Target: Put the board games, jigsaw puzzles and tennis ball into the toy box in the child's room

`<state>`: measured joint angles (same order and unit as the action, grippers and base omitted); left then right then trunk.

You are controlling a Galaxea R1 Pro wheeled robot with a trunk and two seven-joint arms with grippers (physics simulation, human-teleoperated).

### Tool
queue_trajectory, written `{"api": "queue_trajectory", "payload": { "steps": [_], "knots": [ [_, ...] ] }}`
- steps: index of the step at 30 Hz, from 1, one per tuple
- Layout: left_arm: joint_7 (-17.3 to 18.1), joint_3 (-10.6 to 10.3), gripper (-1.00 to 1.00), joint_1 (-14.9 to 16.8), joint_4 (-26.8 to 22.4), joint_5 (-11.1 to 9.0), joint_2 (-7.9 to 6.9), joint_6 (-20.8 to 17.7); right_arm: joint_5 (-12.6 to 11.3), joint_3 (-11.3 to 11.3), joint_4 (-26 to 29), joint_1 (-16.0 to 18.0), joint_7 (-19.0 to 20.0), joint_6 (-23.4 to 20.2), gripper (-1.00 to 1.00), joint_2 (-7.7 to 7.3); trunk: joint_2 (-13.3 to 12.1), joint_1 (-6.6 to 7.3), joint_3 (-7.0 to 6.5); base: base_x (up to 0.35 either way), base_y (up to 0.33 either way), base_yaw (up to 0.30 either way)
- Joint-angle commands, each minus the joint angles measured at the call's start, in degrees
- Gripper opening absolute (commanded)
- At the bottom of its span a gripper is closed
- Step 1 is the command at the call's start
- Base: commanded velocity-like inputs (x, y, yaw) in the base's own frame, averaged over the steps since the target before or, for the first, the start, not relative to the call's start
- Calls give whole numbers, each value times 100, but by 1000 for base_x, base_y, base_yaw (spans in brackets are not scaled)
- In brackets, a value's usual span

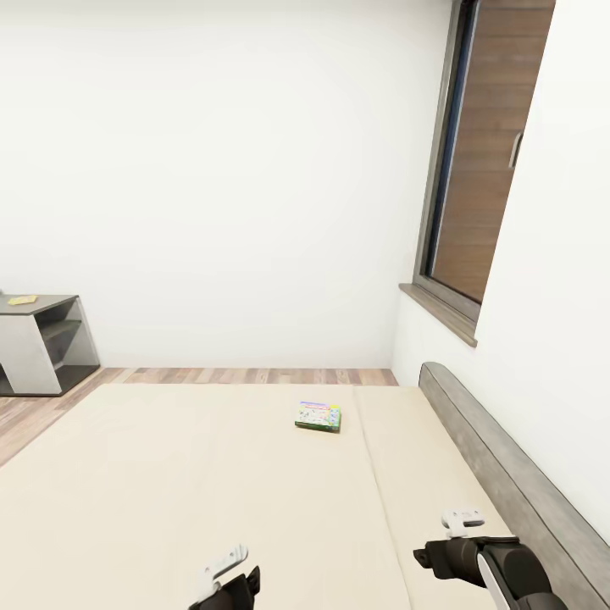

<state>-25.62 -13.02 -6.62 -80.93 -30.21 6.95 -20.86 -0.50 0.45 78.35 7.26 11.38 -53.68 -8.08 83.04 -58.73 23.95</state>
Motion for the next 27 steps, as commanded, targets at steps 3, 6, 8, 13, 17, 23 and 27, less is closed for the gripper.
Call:
{"api": "queue_trajectory", "payload": {
  "steps": [3,6,8,13,17,23,27],
  "knots": [
    [-65,-45,100,2,-32,-63,-9,0,-3,3,7,3,14,-27,100,-1,3,0,5,-26,0,0],
    [-79,-50,100,2,-35,-64,-9,4,-3,2,6,3,14,-28,100,-1,3,0,5,-97,0,0],
    [-95,-56,100,2,-37,-64,-10,12,-3,1,5,3,14,-28,100,-1,3,0,5,-107,0,0],
    [-111,-58,100,2,-37,-64,-10,21,-3,0,5,3,14,-27,100,-1,3,0,5,-66,0,0],
    [-120,-55,100,2,-37,-64,-10,26,-3,0,5,3,14,-26,100,-1,3,0,5,-25,0,0],
    [-119,-53,100,3,-32,-65,-10,28,-3,-1,6,3,14,-27,100,-1,3,0,5,-12,0,0],
    [-119,-53,100,3,-30,-65,-10,29,-3,-1,7,3,14,-28,100,-1,3,0,5,-7,0,0]
  ]
}}
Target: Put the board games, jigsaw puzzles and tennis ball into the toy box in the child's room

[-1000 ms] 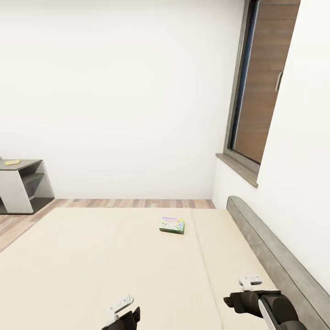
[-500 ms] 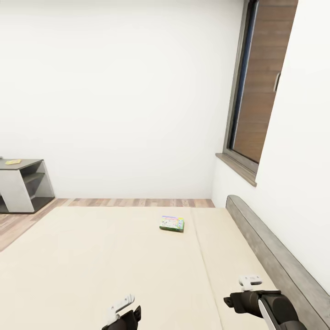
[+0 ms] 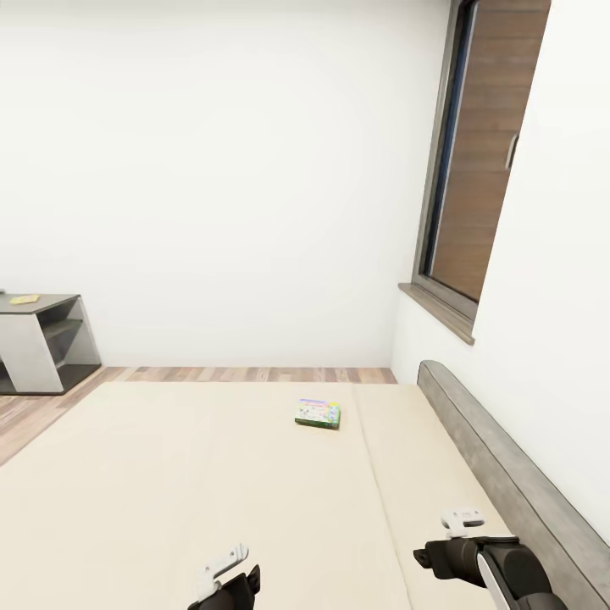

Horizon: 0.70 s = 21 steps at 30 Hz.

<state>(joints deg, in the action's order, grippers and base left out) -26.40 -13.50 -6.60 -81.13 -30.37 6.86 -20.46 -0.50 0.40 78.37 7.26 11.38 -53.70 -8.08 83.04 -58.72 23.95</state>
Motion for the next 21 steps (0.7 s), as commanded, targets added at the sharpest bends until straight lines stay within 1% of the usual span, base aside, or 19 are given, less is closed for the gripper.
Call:
{"api": "queue_trajectory", "payload": {
  "steps": [1,7,12,21],
  "knots": [
    [-41,-2,100,1,-10,-49,0,-12,-3,4,5,3,14,-26,100,-1,4,0,5,-4,0,0],
    [-40,2,100,1,-7,-48,0,-11,-3,4,9,3,14,-25,100,1,4,0,5,-3,0,11],
    [-41,5,100,1,-6,-48,0,-11,0,4,7,3,14,-23,100,6,4,0,5,-1,0,104],
    [-47,5,100,1,-10,-55,0,-15,-5,6,5,3,14,-21,100,3,4,0,5,0,0,31]
  ]
}}
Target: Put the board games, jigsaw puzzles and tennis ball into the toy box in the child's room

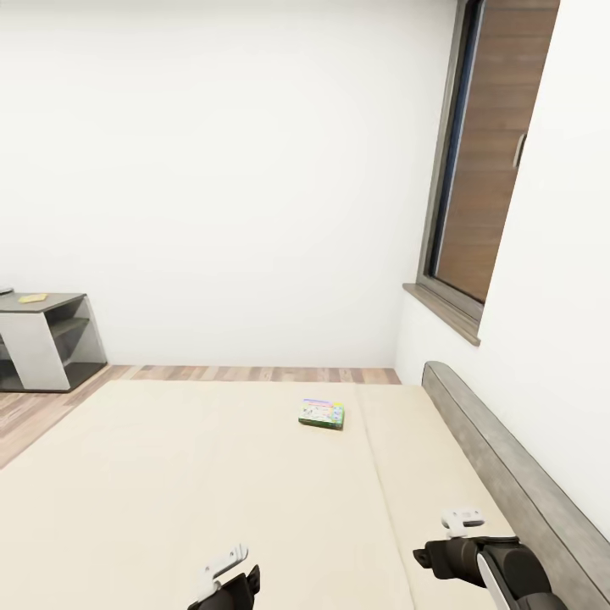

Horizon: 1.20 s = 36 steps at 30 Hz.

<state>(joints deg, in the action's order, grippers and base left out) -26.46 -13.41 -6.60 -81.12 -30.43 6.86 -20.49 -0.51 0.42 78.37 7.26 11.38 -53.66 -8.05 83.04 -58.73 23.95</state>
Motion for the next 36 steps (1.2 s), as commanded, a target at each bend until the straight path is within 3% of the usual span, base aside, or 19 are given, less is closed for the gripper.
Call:
{"api": "queue_trajectory", "payload": {
  "steps": [1,17,20,22,29,36],
  "knots": [
    [-42,-4,100,1,-11,-49,0,-14,-5,5,3,3,13,-25,100,-3,4,0,5,0,0,11],
    [-58,-41,100,1,-128,-62,6,-139,-5,14,-10,3,105,12,100,-23,4,0,5,0,0,3],
    [-32,-29,100,1,-202,-140,3,-380,-6,5,8,-1,133,-8,100,-18,4,0,5,0,0,0],
    [-7,-4,100,10,-251,-352,1,-748,-3,-8,20,-4,229,-108,100,-18,4,0,5,0,0,0],
    [6,4,100,26,-329,-507,-6,-949,9,-1,26,6,527,-584,100,-24,4,0,5,0,0,0],
    [-7,35,100,27,-430,-559,-50,-985,48,14,28,43,776,-634,100,-45,4,0,5,0,0,0]
  ]
}}
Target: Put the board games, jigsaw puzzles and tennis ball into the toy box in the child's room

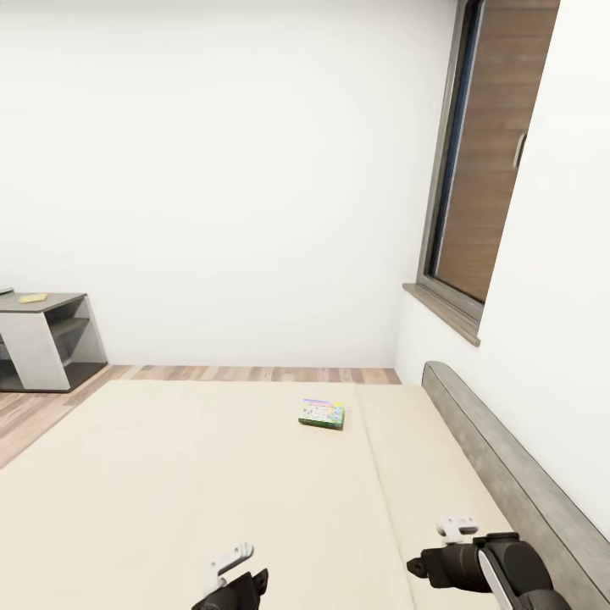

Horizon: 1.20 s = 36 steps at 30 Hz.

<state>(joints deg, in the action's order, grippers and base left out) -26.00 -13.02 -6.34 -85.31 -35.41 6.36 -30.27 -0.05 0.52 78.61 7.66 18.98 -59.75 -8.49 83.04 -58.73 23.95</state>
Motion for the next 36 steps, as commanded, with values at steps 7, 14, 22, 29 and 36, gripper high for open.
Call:
{"api": "queue_trajectory", "payload": {
  "steps": [7,14,22,29,36],
  "knots": [
    [-74,-7,100,108,-56,-67,-14,-117,7,7,-7,39,74,-25,100,-21,3,0,5,0,0,0],
    [-78,60,100,861,25,-135,-10,-1034,-4,-2,-239,455,108,-25,100,-125,3,0,5,0,0,0],
    [-104,456,100,1563,160,-900,-31,-1656,-11,-45,-1031,871,115,-25,100,-117,3,0,5,0,0,0],
    [-134,537,100,1348,-106,-1259,-42,-1759,-6,-24,-1212,924,111,-25,100,-169,3,0,5,0,0,0],
    [-147,551,100,1148,-325,-1404,-61,-1804,-3,7,-1306,956,107,-25,100,-217,3,0,5,0,0,0]
  ]
}}
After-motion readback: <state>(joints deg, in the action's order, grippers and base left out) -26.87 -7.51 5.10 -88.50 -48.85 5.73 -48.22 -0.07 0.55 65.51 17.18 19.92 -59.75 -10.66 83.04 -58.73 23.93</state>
